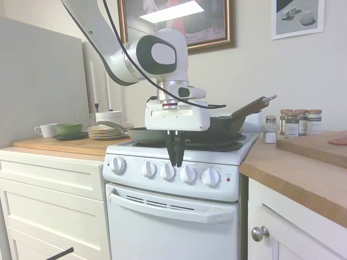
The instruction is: Turn on the stove on the top right
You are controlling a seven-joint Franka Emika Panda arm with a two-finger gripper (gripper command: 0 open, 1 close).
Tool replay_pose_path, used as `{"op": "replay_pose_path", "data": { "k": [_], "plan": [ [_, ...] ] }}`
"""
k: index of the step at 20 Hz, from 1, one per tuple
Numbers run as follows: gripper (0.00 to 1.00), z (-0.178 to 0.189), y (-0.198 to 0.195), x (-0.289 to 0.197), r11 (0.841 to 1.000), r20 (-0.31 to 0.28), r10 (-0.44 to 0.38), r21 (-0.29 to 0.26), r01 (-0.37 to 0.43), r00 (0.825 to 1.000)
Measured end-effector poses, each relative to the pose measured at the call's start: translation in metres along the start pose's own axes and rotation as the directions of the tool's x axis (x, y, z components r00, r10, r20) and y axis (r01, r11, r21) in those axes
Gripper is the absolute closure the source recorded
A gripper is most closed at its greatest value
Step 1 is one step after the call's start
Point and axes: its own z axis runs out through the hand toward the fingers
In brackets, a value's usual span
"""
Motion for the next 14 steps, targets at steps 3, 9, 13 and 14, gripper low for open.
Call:
{"op": "replay_pose_path", "data": {
  "k": [3,9,13,14],
  "plan": [
    [1.00,0.0039,0.0003,0.0035,1.000,-0.002,0.005,-0.001,-0.005,1.000],
    [1.00,0.0095,-0.0027,0.0069,1.000,-0.010,0.003,0.002,-0.003,1.000],
    [1.00,0.0109,-0.0068,0.0101,1.000,-0.016,0.002,0.006,-0.002,1.000],
    [1.00,0.0110,-0.0073,0.0107,1.000,-0.018,0.002,0.006,-0.002,1.000]
  ]
}}
